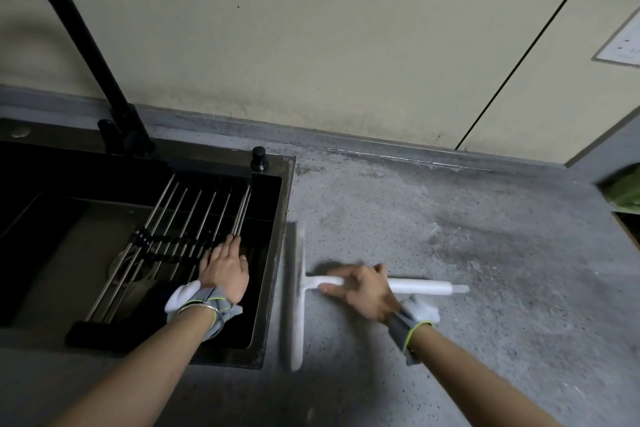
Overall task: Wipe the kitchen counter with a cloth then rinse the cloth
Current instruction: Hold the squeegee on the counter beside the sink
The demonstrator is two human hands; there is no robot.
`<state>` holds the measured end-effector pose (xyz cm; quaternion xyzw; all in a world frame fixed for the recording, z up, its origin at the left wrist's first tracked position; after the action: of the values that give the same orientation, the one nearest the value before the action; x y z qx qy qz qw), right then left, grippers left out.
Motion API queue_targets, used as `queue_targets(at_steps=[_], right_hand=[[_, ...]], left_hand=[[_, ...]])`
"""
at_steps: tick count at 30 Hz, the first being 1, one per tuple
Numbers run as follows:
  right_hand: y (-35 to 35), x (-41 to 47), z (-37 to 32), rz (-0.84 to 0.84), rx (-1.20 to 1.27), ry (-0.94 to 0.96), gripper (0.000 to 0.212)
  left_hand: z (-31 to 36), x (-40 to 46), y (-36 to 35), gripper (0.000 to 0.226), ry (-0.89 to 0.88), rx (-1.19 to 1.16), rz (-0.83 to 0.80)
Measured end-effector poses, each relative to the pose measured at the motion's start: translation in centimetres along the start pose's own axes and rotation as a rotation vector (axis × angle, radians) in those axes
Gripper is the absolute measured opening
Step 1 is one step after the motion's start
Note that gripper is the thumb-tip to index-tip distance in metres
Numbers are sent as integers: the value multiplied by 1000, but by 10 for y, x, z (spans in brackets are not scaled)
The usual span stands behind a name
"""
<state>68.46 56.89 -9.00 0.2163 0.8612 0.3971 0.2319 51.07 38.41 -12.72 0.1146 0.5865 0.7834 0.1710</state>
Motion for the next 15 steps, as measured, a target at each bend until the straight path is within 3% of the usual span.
queue_targets(at_steps=[7, 15], right_hand=[[62, 21, 48, 135, -86, -131, 50], [57, 25, 43, 13, -195, -123, 46]], left_hand=[[-2, 8, 8, 49, -63, 44, -53], [2, 19, 24, 44, -172, 207, -124]])
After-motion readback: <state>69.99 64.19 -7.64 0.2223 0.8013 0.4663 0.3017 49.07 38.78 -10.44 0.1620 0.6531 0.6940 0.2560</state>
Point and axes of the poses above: each hand's wrist, its own x-axis towards the middle knuckle, its own y-axis out of the back of the hand, z = x × y, the point moved 2 cm from there along x, towards the middle knuckle, and after that the axes turned 13 degrees about z, right-handed, at the moved point
